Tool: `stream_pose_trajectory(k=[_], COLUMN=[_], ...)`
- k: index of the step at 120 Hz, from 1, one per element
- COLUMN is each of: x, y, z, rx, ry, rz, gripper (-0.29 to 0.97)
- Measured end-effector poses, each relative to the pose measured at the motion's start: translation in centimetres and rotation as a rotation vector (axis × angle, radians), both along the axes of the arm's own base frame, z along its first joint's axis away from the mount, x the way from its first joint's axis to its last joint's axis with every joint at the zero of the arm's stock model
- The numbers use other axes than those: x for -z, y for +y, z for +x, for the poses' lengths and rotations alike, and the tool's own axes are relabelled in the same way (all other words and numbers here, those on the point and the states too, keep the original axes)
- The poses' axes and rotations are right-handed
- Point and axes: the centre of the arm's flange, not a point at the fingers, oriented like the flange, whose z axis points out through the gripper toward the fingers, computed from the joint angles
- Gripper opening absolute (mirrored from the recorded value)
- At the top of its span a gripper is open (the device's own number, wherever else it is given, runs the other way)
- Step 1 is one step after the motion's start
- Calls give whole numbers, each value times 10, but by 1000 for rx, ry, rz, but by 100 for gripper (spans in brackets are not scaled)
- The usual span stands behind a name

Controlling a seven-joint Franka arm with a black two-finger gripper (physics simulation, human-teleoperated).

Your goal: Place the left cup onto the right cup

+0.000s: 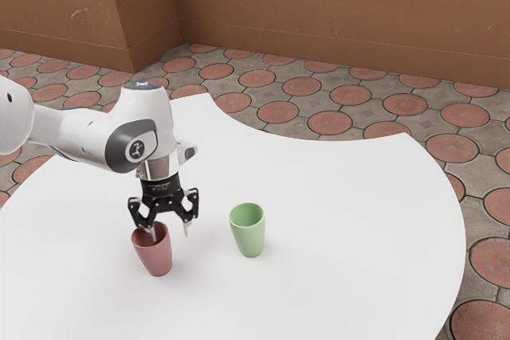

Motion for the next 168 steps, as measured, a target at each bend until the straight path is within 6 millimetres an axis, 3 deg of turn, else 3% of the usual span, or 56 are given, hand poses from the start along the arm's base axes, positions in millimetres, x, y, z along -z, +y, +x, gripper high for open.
stream_pose_trajectory(k=[34,168], x=[2,1], y=[1,3], z=[1,-8], rx=[-2,-6], ry=[-1,2], rz=[0,4], gripper=[31,21])
